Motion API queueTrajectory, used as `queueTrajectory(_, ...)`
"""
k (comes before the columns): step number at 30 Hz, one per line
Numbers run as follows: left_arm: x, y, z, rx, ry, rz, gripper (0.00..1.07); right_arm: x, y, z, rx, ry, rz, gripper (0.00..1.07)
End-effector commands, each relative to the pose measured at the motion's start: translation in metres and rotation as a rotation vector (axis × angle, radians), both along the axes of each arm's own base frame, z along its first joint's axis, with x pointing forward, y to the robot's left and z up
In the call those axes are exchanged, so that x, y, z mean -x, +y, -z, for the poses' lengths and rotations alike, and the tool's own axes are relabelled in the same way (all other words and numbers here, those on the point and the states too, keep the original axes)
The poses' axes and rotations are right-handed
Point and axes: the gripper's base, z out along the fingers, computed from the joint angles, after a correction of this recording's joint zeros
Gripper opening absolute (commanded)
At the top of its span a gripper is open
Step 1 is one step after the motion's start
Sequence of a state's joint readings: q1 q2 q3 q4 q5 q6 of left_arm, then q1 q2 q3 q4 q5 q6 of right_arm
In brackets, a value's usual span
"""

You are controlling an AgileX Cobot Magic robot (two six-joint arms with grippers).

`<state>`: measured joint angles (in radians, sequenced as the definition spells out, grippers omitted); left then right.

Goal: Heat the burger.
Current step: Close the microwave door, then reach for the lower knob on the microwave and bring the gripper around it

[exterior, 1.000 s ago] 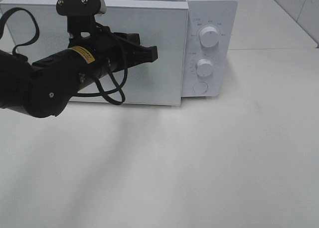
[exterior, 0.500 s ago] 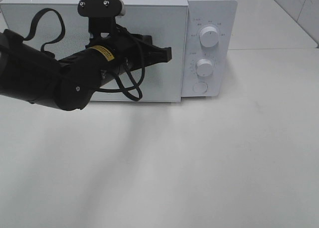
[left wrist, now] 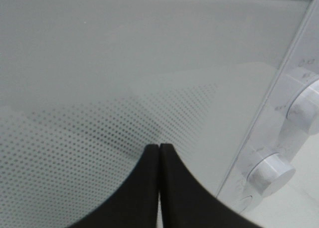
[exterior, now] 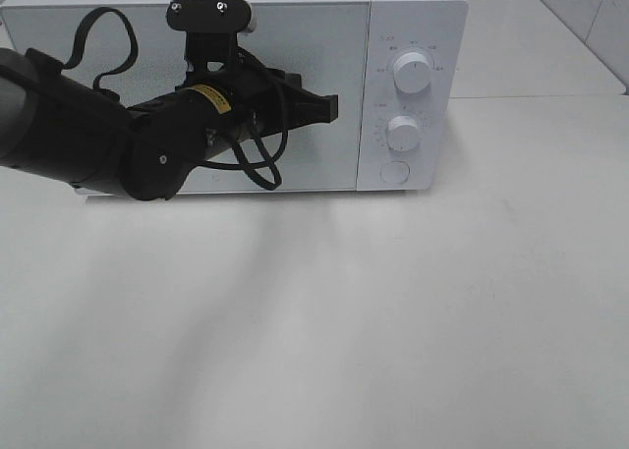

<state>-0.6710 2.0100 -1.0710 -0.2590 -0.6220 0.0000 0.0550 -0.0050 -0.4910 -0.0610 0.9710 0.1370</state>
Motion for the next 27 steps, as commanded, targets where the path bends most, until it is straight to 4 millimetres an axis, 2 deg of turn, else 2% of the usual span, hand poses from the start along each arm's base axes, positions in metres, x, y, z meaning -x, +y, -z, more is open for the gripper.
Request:
queueTrajectory(1,-0.013,0.008,-0.013,0.07,-0.058,-0.072,0.0,0.003,0.0,0.0,-0.002,-0.035,0.006,0.76)
queueTrajectory(7,0.0,-0.009,-0.009,0.027,-0.007,0.006,0.0,0.003,0.0,0.0,-0.002,-0.035,0.006,0.76)
queueTrajectory(9,0.013,-0.019,-0.005,-0.009,0.061,0.054,0.0,0.003,0.0,0.0,-0.002,-0.035,0.006,0.76)
queueTrajectory(10,0.013,-0.019,-0.005,-0.009,0.061,0.054,0.0,0.003,0.0,0.0,-0.002,-0.035,0.006,0.76)
queueTrajectory(12,0.029,-0.03,-0.001,-0.065,0.165,0.116,0.0,0.003,0.0,0.0,-0.002,-0.035,0.006,0.76)
queueTrajectory(15,0.033,-0.031,-0.003,-0.076,0.184,0.129,0.0,0.003,0.0,0.0,-0.002,-0.035,0.006,0.76)
queueTrajectory(16,0.04,-0.032,-0.004,-0.112,0.241,0.158,0.08,0.003,0.0,0.0,-0.002,-0.035,0.006,0.76)
queueTrajectory(17,0.047,-0.032,-0.006,-0.15,0.29,0.187,0.22,0.003,0.0,0.0,-0.002,-0.035,0.006,0.76)
queueTrajectory(18,0.047,-0.032,-0.006,-0.15,0.29,0.187,0.22,0.003,0.0,0.0,-0.002,-0.035,0.006,0.76)
queueTrajectory(19,0.05,-0.032,-0.007,-0.171,0.32,0.2,0.34,0.003,0.0,0.0,-0.002,-0.035,0.006,0.76)
queueTrajectory(20,0.057,-0.031,-0.009,-0.205,0.38,0.222,0.59,0.003,0.0,0.0,-0.002,-0.035,0.006,0.76)
queueTrajectory(21,0.057,-0.031,-0.009,-0.205,0.38,0.222,0.59,0.003,0.0,0.0,-0.002,-0.035,0.006,0.76)
queueTrajectory(22,0.062,-0.029,-0.01,-0.223,0.44,0.229,0.85,0.003,0.0,0.0,-0.002,-0.035,0.006,0.76)
queueTrajectory(23,0.062,-0.029,-0.01,-0.223,0.44,0.229,0.85,0.003,0.0,0.0,-0.002,-0.035,0.006,0.76)
queueTrajectory(25,0.073,-0.023,-0.016,-0.272,0.544,0.255,1.02,0.003,0.0,0.0,-0.002,-0.035,0.006,0.76)
queueTrajectory(27,0.076,-0.021,-0.017,-0.287,0.569,0.262,1.01,0.003,0.0,0.0,-0.002,-0.035,0.006,0.76)
